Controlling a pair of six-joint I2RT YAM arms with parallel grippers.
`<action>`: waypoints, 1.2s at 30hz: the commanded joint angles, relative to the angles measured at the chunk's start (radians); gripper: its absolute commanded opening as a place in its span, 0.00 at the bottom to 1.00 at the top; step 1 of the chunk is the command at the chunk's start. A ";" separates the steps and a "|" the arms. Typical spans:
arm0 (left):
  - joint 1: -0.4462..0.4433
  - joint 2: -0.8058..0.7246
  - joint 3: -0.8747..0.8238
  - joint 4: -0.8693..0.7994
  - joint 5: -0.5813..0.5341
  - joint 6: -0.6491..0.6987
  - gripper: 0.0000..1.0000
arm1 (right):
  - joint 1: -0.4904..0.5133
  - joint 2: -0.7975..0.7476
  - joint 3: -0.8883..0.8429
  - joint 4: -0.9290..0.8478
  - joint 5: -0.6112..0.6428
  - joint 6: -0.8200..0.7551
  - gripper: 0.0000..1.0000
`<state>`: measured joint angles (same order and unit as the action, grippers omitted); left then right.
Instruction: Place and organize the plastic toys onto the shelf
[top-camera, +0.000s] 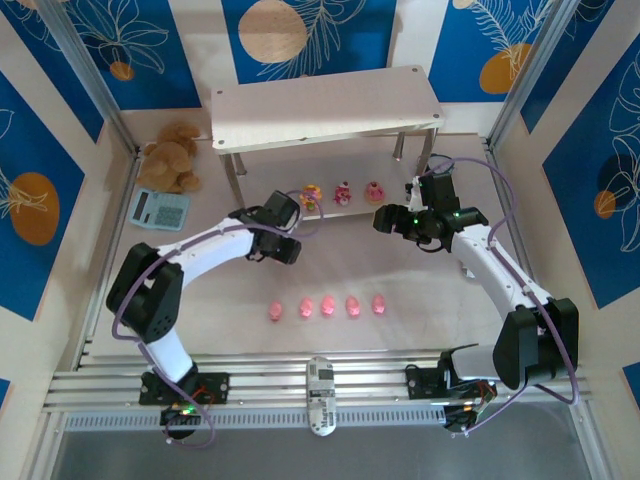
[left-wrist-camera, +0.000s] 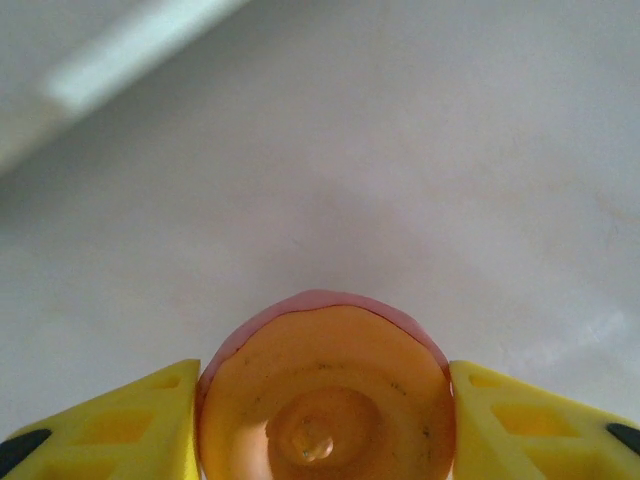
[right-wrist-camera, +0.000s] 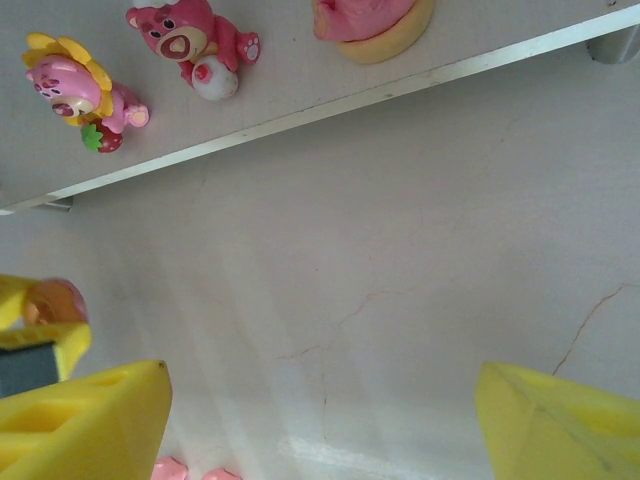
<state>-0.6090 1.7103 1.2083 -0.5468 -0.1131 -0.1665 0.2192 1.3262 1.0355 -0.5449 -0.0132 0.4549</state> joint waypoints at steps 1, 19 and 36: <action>0.049 0.017 0.081 0.011 -0.019 0.061 0.49 | -0.005 0.003 -0.005 -0.002 -0.032 -0.005 0.80; 0.126 0.174 0.269 0.088 -0.037 0.091 0.48 | 0.002 0.033 -0.001 0.005 -0.032 -0.005 0.80; 0.146 0.265 0.374 0.064 -0.067 0.107 0.49 | 0.003 0.050 -0.002 0.013 -0.033 -0.010 0.80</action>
<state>-0.4759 1.9560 1.5444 -0.4717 -0.1604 -0.0753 0.2203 1.3727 1.0355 -0.5373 -0.0269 0.4549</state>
